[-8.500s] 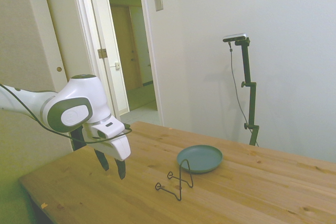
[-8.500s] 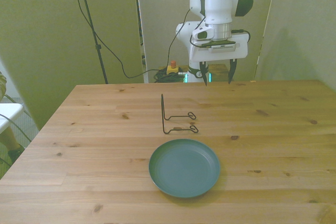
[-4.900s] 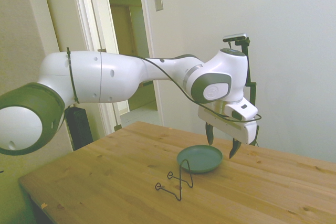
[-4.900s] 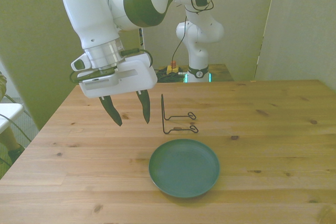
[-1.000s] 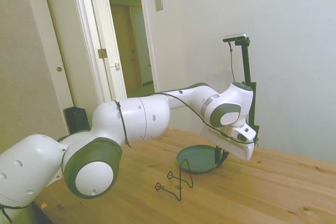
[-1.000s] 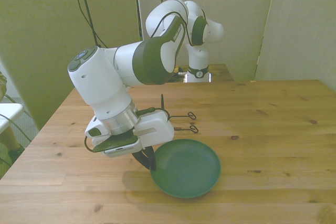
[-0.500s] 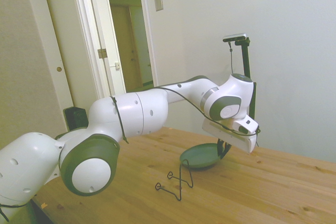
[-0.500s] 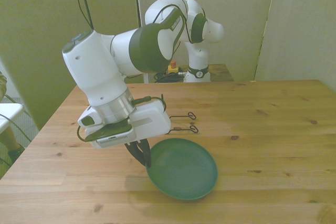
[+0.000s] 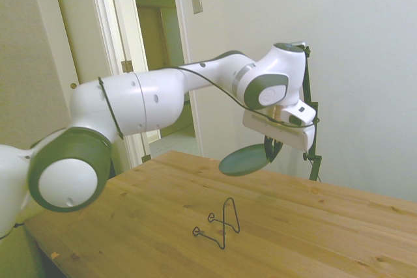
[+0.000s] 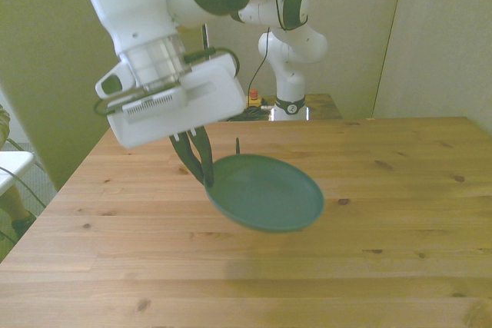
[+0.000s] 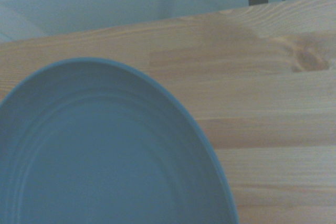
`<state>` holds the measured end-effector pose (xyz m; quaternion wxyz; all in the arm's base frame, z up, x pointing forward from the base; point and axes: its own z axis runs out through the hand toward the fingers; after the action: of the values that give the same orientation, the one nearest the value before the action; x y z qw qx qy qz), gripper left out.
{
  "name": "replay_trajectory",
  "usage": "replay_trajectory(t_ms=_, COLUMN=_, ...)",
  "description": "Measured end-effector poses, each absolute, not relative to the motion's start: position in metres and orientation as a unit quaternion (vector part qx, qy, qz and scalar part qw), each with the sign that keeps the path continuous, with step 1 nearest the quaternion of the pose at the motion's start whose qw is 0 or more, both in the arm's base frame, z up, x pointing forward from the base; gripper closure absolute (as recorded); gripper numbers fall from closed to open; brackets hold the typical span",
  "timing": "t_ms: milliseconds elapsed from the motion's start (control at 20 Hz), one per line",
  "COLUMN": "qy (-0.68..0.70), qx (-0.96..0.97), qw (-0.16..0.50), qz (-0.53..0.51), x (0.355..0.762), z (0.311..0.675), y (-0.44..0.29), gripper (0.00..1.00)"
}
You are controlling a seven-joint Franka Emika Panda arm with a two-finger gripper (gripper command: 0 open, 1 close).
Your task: Load the plate
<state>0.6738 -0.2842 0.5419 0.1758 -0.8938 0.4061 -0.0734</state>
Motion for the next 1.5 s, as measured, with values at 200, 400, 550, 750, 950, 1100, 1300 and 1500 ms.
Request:
replay_trajectory(t_ms=200, qy=0.406, qx=-0.892, qw=0.175, qz=-0.09, x=0.637, z=0.576, y=-0.283, gripper=1.0)
replay_trajectory(t_ms=400, qy=0.411, qx=-0.892, qw=0.153, qz=-0.105, x=0.607, z=0.59, y=-0.274, gripper=1.0)
replay_trajectory(t_ms=550, qy=0.411, qx=-0.893, qw=0.129, qz=-0.127, x=0.586, z=0.596, y=-0.26, gripper=1.0)
replay_trajectory(t_ms=750, qy=0.414, qx=-0.893, qw=0.104, qz=-0.14, x=0.562, z=0.585, y=-0.23, gripper=1.0)
replay_trajectory(t_ms=950, qy=0.414, qx=-0.896, qw=0.095, qz=-0.133, x=0.538, z=0.556, y=-0.199, gripper=1.0)
replay_trajectory(t_ms=1100, qy=0.419, qx=-0.893, qw=0.092, qz=-0.137, x=0.518, z=0.552, y=-0.19, gripper=1.0)
replay_trajectory(t_ms=1300, qy=0.437, qx=-0.882, qw=0.067, qz=-0.163, x=0.509, z=0.554, y=-0.174, gripper=1.0)
replay_trajectory(t_ms=1500, qy=0.45, qx=-0.874, qw=0.047, qz=-0.176, x=0.497, z=0.556, y=-0.155, gripper=1.0)
